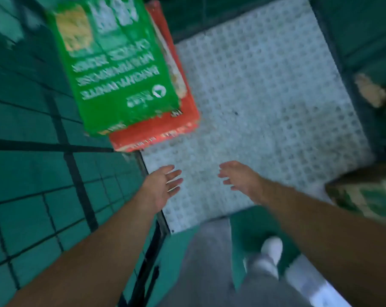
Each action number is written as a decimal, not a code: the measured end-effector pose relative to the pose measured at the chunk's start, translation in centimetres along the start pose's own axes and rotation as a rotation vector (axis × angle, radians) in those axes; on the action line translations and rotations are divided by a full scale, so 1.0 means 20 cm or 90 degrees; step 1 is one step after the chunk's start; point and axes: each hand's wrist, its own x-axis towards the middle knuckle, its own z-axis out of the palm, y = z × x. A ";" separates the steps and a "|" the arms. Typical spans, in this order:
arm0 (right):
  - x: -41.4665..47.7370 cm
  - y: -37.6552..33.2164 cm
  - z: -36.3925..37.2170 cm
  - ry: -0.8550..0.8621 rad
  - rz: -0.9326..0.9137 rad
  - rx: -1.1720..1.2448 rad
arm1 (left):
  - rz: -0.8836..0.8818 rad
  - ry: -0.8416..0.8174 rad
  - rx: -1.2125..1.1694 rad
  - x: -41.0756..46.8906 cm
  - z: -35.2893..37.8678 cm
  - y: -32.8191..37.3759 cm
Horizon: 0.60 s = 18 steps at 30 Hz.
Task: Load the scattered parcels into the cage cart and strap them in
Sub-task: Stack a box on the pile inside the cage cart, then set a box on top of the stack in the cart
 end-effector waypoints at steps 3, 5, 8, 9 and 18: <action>-0.12 0.55 -0.21 0.042 0.098 -0.090 | -0.090 -0.063 0.189 -0.06 0.29 -0.36; -0.23 0.86 -0.34 0.062 0.151 -0.100 | -0.105 -0.099 0.334 -0.10 0.46 -0.58; -0.38 1.25 -0.50 0.135 0.216 -0.029 | -0.072 -0.157 0.515 -0.14 0.69 -0.83; -0.42 1.39 -0.54 0.148 0.233 -0.007 | -0.063 -0.178 0.571 -0.15 0.77 -0.90; -0.43 2.25 -0.84 0.162 0.238 0.193 | -0.006 -0.147 0.828 0.00 1.40 -1.43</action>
